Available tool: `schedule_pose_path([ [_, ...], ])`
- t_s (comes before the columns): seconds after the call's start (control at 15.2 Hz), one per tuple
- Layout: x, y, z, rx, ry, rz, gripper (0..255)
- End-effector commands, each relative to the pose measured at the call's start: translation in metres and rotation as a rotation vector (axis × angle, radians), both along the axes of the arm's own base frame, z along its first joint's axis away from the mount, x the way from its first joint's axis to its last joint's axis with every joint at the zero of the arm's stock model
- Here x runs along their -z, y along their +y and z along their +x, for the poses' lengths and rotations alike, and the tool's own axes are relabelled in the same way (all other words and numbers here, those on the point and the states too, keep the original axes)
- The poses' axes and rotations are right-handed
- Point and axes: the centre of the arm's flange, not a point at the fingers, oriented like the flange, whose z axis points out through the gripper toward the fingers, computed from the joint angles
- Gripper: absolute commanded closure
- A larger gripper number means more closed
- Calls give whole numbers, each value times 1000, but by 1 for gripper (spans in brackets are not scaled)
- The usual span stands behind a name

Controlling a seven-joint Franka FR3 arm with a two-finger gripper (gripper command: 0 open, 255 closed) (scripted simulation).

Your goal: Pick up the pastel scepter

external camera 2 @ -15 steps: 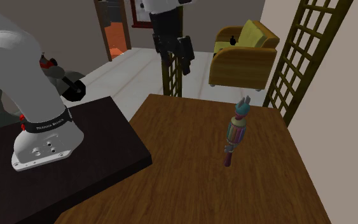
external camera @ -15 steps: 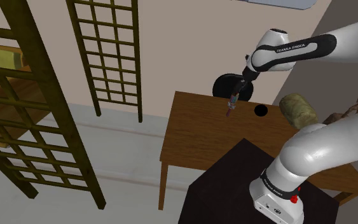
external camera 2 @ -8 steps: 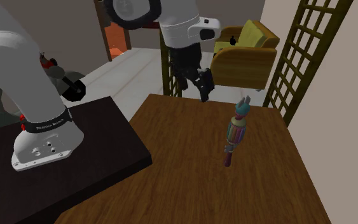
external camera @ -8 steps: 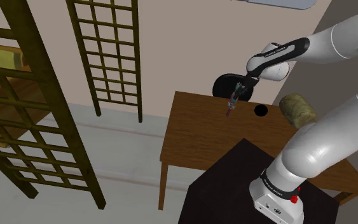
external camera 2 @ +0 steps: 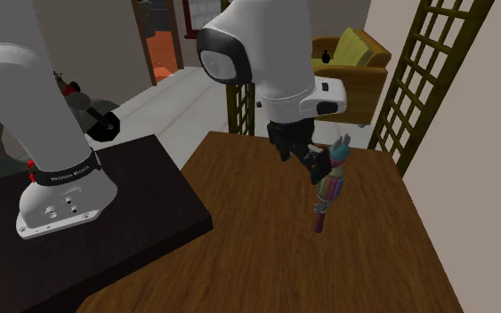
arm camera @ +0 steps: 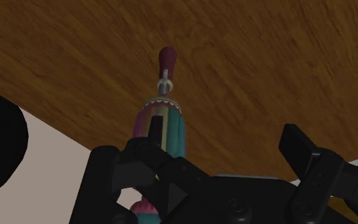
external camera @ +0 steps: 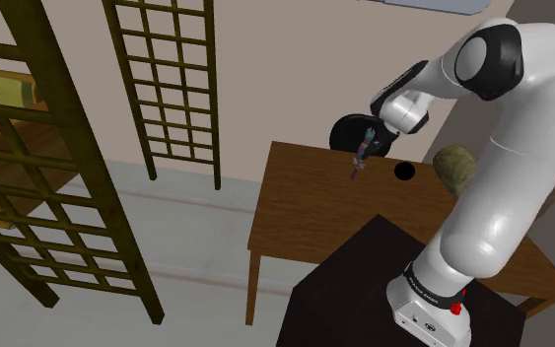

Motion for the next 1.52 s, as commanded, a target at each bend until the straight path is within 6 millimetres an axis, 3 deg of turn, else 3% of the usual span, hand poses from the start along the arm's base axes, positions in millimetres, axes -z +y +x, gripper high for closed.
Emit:
schedule_pose_path([
  [0.0,21,-20,4,10,-24,7,0],
  [0.2,48,-49,10,22,-46,18,0],
  [0.66,85,-49,10,22,-46,18,0],
  [0.86,88,-49,10,22,-46,18,0],
  [0.92,88,-49,9,22,-46,18,255],
  [1.45,88,-49,9,22,-46,18,255],
])
